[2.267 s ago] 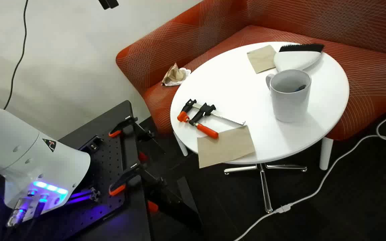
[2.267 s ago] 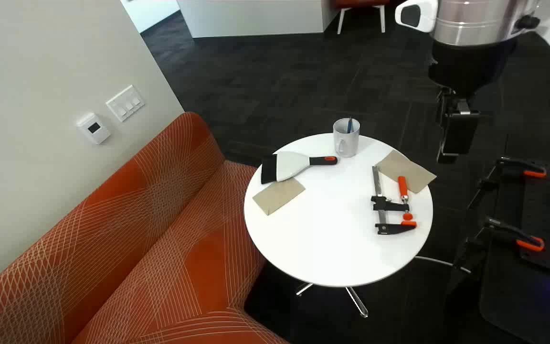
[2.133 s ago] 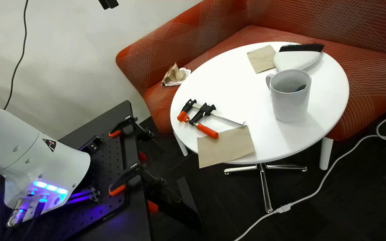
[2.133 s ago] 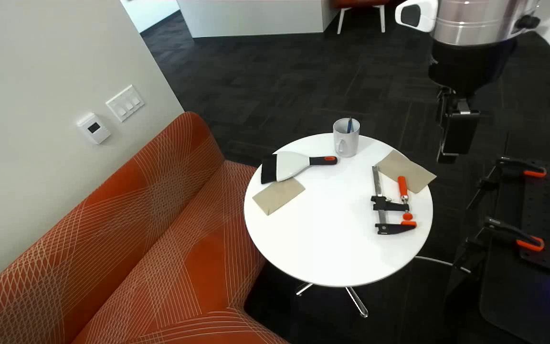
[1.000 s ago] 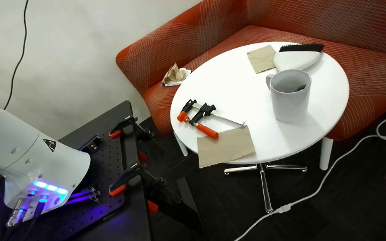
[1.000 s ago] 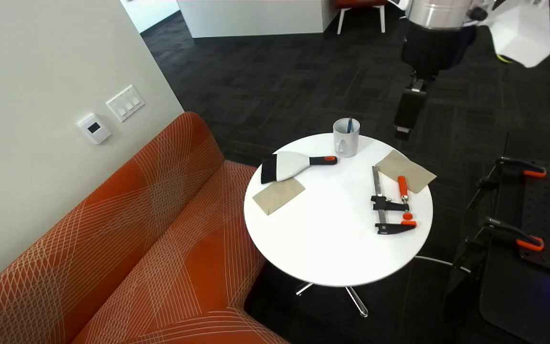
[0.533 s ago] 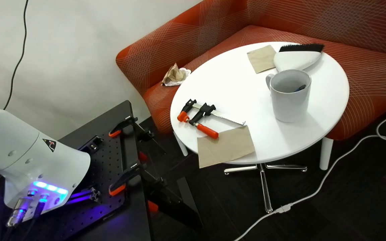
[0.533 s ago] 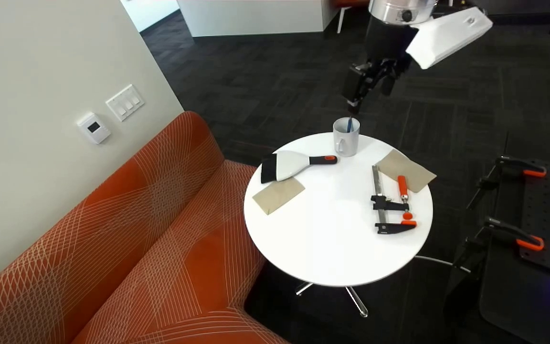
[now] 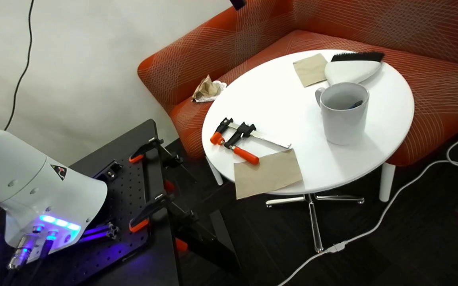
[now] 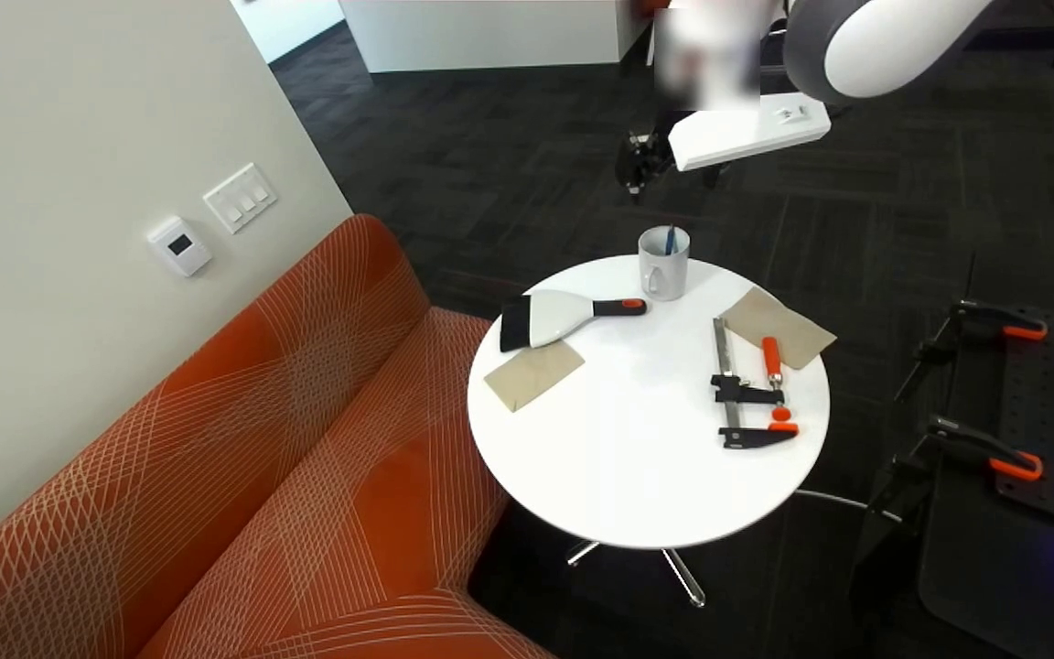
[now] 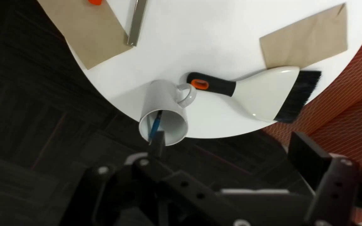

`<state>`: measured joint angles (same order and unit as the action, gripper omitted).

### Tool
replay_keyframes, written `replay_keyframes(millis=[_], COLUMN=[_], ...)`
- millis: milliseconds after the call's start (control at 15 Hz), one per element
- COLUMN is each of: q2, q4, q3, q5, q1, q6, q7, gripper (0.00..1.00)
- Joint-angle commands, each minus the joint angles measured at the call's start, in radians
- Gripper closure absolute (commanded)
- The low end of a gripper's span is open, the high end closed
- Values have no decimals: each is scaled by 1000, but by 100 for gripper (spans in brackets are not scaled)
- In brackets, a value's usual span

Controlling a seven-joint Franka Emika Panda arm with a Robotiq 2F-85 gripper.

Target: Put the pen on the table

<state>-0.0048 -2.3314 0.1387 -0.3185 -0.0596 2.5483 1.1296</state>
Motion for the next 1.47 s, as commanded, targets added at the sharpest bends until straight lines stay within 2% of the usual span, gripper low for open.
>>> replay_keyframes(millis=[0, 467, 933, 1400], q2=[17, 30, 158, 304], q4=[8, 10, 107, 216], q3=[-51, -68, -129, -216], q5=[-41, -52, -9, 3], q1=[38, 55, 67, 107], q6=[-3, -2, 4, 22], q7=[69, 83, 285, 496], gripper=[0, 0, 0, 0])
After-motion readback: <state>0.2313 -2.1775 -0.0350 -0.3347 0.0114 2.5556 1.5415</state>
